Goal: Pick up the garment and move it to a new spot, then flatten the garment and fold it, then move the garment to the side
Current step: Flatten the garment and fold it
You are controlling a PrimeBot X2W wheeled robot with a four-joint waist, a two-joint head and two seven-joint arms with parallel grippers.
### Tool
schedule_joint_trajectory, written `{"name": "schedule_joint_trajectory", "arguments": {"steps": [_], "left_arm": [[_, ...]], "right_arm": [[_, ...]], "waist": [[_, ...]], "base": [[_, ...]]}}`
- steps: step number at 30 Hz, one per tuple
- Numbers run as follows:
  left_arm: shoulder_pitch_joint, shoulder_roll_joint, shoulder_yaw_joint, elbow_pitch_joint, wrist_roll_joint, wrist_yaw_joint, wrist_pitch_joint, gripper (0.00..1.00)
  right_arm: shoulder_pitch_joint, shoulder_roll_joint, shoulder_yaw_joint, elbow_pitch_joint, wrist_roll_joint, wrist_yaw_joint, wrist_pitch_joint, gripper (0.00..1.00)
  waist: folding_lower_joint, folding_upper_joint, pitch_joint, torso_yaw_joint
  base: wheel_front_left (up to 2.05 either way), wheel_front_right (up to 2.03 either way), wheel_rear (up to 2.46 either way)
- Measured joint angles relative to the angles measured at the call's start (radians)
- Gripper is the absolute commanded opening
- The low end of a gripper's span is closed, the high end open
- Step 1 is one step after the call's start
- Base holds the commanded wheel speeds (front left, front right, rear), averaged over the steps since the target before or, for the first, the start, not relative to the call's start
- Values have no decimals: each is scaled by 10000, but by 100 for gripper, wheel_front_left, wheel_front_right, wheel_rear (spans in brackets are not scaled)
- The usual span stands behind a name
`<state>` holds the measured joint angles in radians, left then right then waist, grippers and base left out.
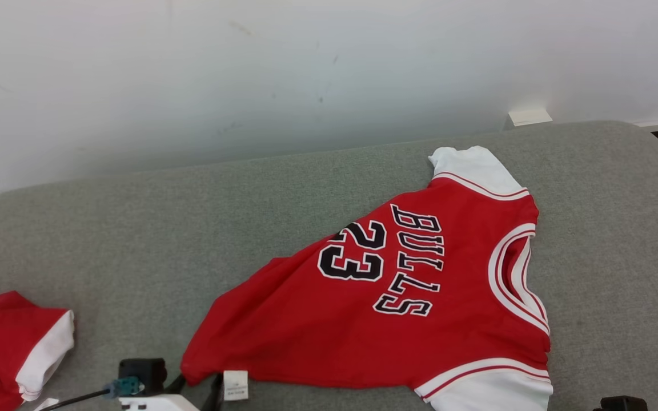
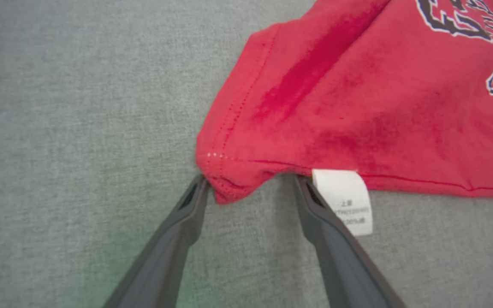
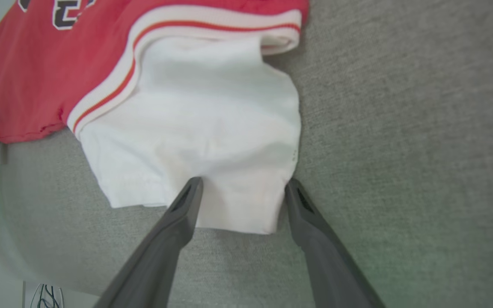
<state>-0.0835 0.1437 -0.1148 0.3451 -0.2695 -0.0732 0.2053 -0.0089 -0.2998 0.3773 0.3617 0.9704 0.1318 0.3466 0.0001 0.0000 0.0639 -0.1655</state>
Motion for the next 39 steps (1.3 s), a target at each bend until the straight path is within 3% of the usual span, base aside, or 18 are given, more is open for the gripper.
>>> {"name": "schedule_joint_trajectory", "arguments": {"steps": [1,2,3,4,5,6,8,9,10,20,39], "left_arm": [[-1,-6,-38,4,-19,-17,-10,100],[-1,2,-40,-6,-29,-56,-104,100],[-10,2,-35,0,-40,-56,-217,100],[-21,6,-31,13,-46,-59,-320,100],[-35,8,-35,48,-48,-69,-391,89],[-55,8,-38,79,-50,-73,-449,75],[-122,21,-54,155,-75,-98,-541,31],[-147,36,-65,209,-79,-105,-583,5],[-152,54,-77,284,-81,-119,-596,0],[-216,100,-198,570,-313,-232,-1030,0],[-909,470,-372,-604,-15,-228,-2347,0]], "right_arm": [[16,-13,48,-59,38,-2,12,91],[18,-19,75,-81,88,-19,25,64],[22,-25,109,-94,119,-25,27,47],[35,-25,151,-104,188,-33,29,47],[53,-13,207,-107,217,-33,29,31],[52,-2,265,-125,259,-33,10,23],[49,56,364,-105,253,-27,-144,0],[17,81,397,-65,238,-15,-268,0],[11,96,410,-8,236,-15,-364,0],[-283,0,520,12,209,0,-1699,0],[-972,-1137,734,-1342,1016,0,-3950,0]], "waist": [[0,0,3,-2],[0,0,2,-8],[0,0,3,-12],[0,0,2,-12],[0,0,1,-8],[0,1,-1,-1],[0,0,-4,15],[0,0,-5,23],[0,0,-11,28],[0,1,-44,63],[0,0,79,-12]], "base": [[0,0,0],[0,0,0],[0,0,0],[0,0,0],[0,0,0],[0,0,0],[0,0,0],[0,0,0],[0,0,0],[0,0,0],[0,0,0]]}}
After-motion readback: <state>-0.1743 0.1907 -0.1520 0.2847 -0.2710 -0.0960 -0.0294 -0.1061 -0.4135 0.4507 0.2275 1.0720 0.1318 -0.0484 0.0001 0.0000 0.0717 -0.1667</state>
